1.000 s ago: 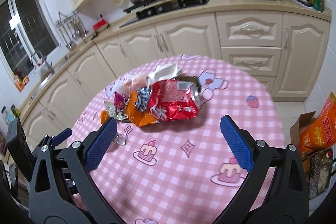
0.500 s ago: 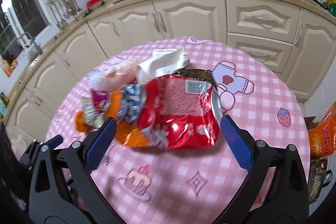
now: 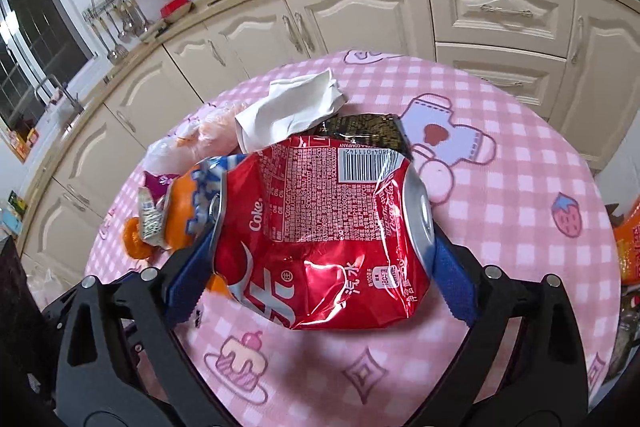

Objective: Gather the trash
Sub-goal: 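Grasp the clear plastic wrapper with the left tool while the right grasps the red Coke can, then carry the wrapper and Coke can with both tools over the bucket, then open both tools to drop the wrapper and can into the bucket, then move both empty tools back over the table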

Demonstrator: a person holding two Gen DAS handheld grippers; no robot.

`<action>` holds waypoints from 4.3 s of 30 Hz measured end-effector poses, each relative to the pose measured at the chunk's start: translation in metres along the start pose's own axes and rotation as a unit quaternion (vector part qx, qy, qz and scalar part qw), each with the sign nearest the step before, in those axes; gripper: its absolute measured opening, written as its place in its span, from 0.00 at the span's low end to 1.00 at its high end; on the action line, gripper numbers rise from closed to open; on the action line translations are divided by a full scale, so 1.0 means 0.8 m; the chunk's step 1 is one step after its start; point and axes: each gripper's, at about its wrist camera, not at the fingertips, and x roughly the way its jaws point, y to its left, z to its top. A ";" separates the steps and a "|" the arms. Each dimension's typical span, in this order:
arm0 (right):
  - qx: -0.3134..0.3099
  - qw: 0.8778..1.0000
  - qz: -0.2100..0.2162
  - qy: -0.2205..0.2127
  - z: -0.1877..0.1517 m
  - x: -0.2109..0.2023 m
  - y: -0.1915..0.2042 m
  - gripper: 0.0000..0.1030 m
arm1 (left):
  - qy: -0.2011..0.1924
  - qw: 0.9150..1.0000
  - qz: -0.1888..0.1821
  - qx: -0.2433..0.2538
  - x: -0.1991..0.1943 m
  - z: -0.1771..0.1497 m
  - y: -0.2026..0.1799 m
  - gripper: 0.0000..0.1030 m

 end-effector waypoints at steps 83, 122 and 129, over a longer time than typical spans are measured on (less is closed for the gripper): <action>0.497 0.867 -0.036 0.008 -0.341 -0.097 -0.563 0.93 | 0.237 0.927 -0.115 0.268 0.279 -0.138 -0.593 0.75; 0.323 0.929 -0.072 -0.167 -0.184 -0.302 -0.373 0.94 | 0.018 0.965 -0.175 0.194 0.016 -0.014 -0.492 0.85; 0.248 0.951 -0.049 -0.179 -0.128 -0.306 -0.278 0.94 | -0.049 0.978 -0.148 0.142 -0.043 0.011 -0.396 0.85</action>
